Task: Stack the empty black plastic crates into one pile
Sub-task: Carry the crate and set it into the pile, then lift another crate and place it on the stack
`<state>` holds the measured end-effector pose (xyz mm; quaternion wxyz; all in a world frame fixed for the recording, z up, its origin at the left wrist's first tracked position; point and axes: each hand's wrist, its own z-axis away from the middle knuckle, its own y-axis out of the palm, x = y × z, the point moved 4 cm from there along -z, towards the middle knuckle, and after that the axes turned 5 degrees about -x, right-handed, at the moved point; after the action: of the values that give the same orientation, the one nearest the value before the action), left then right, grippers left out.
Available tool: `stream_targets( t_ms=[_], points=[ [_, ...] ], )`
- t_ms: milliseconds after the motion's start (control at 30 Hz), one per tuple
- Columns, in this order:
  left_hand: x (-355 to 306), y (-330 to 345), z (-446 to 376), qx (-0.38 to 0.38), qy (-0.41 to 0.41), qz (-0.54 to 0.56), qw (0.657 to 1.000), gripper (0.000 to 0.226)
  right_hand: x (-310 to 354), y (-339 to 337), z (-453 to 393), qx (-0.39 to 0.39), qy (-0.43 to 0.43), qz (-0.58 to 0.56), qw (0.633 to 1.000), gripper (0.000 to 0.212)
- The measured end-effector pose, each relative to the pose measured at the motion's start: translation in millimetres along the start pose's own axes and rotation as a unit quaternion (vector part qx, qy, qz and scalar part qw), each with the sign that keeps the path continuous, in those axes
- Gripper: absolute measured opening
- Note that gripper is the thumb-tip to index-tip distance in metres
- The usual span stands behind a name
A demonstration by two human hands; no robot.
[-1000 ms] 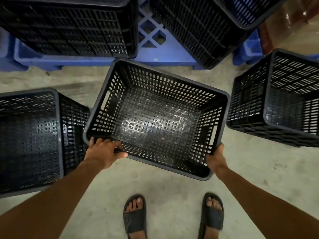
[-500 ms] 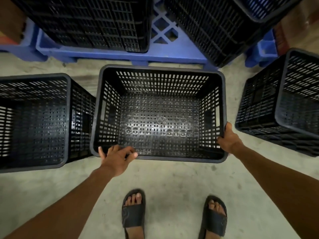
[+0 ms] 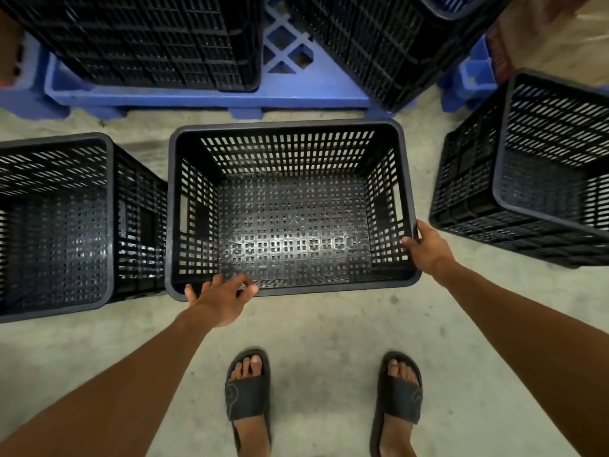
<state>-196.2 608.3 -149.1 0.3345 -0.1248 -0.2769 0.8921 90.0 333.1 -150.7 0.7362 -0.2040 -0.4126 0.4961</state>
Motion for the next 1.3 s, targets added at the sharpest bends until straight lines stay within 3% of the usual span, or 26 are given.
stream_targets(
  t_ms=[133,267,367,600,700,833,900,1033,1200,1300],
  points=[
    [3,3,3,-0.022,-0.005,-0.008,1.0,0.047,-6,0,2,0.014,-0.003,0.018,1.0,0.049],
    [-6,3,9,-0.045,-0.01,0.005,0.999,0.046,-13,-1,10,0.03,-0.002,0.01,0.999,0.076],
    [-26,-5,19,-0.076,0.014,0.067,0.995,0.046,-19,-9,28,0.023,-0.038,0.069,0.997,0.084],
    [-97,-39,49,-0.033,0.082,0.188,0.978,0.042,-21,-64,60,0.086,-0.116,0.146,0.979,0.072],
    [-146,-66,69,-0.01,0.128,0.221,0.967,0.032,-17,-115,66,0.089,-0.108,0.103,0.985,0.062],
    [-223,-100,94,0.019,0.178,0.245,0.953,0.027,-24,-191,56,0.029,-0.098,-0.008,0.995,0.057],
    [-268,-108,100,0.035,0.188,0.257,0.947,0.028,-43,-222,42,0.002,-0.075,-0.052,0.996,0.05],
    [-355,-110,92,0.065,0.175,0.282,0.941,0.02,-110,-269,0,-0.025,-0.002,-0.096,0.995,0.055],
    [-460,-100,41,0.059,0.122,0.342,0.93,0.041,-225,-324,-83,-0.067,0.077,-0.118,0.988,0.103],
    [-522,-89,9,0.041,0.096,0.33,0.938,0.054,-275,-366,-115,-0.11,0.133,-0.066,0.983,0.092]
  ],
)
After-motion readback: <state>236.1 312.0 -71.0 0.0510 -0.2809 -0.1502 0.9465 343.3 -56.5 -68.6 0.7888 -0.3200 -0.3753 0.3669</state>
